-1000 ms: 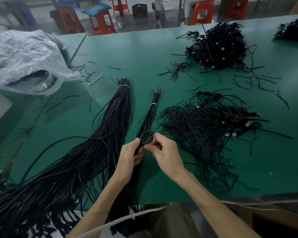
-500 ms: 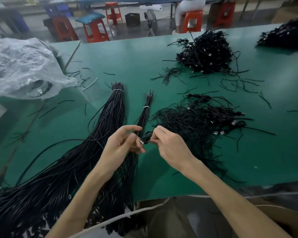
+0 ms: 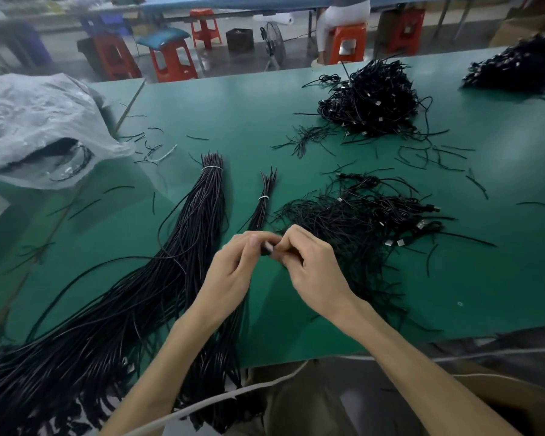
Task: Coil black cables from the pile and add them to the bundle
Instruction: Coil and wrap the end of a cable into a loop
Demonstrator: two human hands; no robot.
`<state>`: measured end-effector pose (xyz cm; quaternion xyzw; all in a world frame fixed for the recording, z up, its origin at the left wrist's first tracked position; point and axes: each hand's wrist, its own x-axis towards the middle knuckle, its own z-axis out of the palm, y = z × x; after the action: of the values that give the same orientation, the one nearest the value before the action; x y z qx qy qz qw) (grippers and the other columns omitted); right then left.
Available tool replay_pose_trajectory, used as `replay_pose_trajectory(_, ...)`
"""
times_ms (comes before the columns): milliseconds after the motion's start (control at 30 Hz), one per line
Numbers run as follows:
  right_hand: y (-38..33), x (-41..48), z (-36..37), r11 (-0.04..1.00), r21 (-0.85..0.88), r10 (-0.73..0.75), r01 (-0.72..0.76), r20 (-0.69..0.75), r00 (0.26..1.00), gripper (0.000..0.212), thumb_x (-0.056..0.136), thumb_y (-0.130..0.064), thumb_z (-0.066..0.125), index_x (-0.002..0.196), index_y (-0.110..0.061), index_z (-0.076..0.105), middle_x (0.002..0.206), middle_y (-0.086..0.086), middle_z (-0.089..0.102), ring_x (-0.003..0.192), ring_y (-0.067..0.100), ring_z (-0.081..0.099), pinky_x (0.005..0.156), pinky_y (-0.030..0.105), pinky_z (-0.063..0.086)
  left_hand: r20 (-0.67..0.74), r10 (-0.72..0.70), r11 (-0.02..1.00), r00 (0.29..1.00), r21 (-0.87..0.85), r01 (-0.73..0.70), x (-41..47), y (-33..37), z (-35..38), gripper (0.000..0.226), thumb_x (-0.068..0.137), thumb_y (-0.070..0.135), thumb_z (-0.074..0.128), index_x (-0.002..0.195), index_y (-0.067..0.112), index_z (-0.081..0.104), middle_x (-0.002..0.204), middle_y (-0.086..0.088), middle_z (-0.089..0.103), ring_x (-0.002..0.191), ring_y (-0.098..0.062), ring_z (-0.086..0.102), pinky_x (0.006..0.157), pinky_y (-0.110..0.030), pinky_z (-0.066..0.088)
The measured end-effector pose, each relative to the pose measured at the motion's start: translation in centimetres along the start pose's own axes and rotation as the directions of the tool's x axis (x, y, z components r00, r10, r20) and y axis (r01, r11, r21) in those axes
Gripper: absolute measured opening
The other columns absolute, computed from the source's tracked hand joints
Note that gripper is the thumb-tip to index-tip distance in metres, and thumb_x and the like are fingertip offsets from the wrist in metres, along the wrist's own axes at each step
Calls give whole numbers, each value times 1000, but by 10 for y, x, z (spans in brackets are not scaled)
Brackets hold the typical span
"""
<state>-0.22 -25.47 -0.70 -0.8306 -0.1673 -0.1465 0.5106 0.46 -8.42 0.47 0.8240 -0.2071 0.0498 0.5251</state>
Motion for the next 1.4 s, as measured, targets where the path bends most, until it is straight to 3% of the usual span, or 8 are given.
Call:
replay_pose_trajectory(133,-5,0,-1,994,-87,-66,63,-24,998,29,96,-3,65,79,-15,45,80,-11,46,69,7,47,65,28,45,-48,-62,985,997,159,69,3,1,-3,57,109,49,32,79,11,60,72,3,62,69,-20,56,65,-46,47)
replay_pose_trajectory(367,-8,0,-6,914,-333,-250,230,-19,968,17,93,7,64,82,-3,56,80,5,54,65,19,50,59,36,51,17,-217,976,976,-24,217,4,28,-13,24,110,30,45,103,16,62,72,-3,74,66,-47,57,59,-58,48)
replay_pose_trajectory(600,-6,2,-10,914,-358,-201,189,4,980,20,86,14,55,87,-5,50,84,2,45,70,9,29,64,22,29,198,-102,980,975,-148,133,1,29,-20,29,105,4,51,134,9,54,87,-7,72,76,-21,67,67,-35,53)
replay_pose_trajectory(800,-4,-7,0,959,-238,-156,154,12,988,19,93,7,51,83,-8,47,82,-3,41,63,14,32,55,33,34,143,-23,934,989,355,-30,5,17,-18,41,86,54,58,113,26,72,102,7,46,98,-9,44,83,-15,37)
replay_pose_trajectory(900,-4,-8,3,989,-125,-83,80,-19,996,21,97,-3,56,81,-11,45,82,-4,46,66,18,45,61,43,47,113,-23,934,993,356,-19,6,14,-14,54,93,61,43,100,13,68,97,10,54,87,-10,53,74,-28,45)
replay_pose_trajectory(1100,-4,-8,3,984,-133,-119,116,-15,993,22,95,6,61,80,-6,50,83,-2,49,72,18,56,71,40,58,-23,-186,905,982,386,181,6,17,-9,43,94,64,47,82,27,64,67,4,64,63,-15,58,59,-38,52)
replay_pose_trajectory(1267,-2,-5,-1,802,-477,-342,360,128,931,25,80,17,69,81,-5,57,77,6,53,65,23,53,62,38,54,15,-381,865,924,359,351,11,12,-7,37,99,52,56,74,26,64,63,17,68,44,-3,50,48,-23,43)
replay_pose_trajectory(1400,1,-7,1,637,-578,-437,510,274,857,25,86,14,45,82,-4,61,77,8,57,65,24,55,60,35,52,84,-552,773,830,424,471,18,4,-9,26,101,48,58,96,22,56,62,8,72,39,-5,41,44,-24,36)
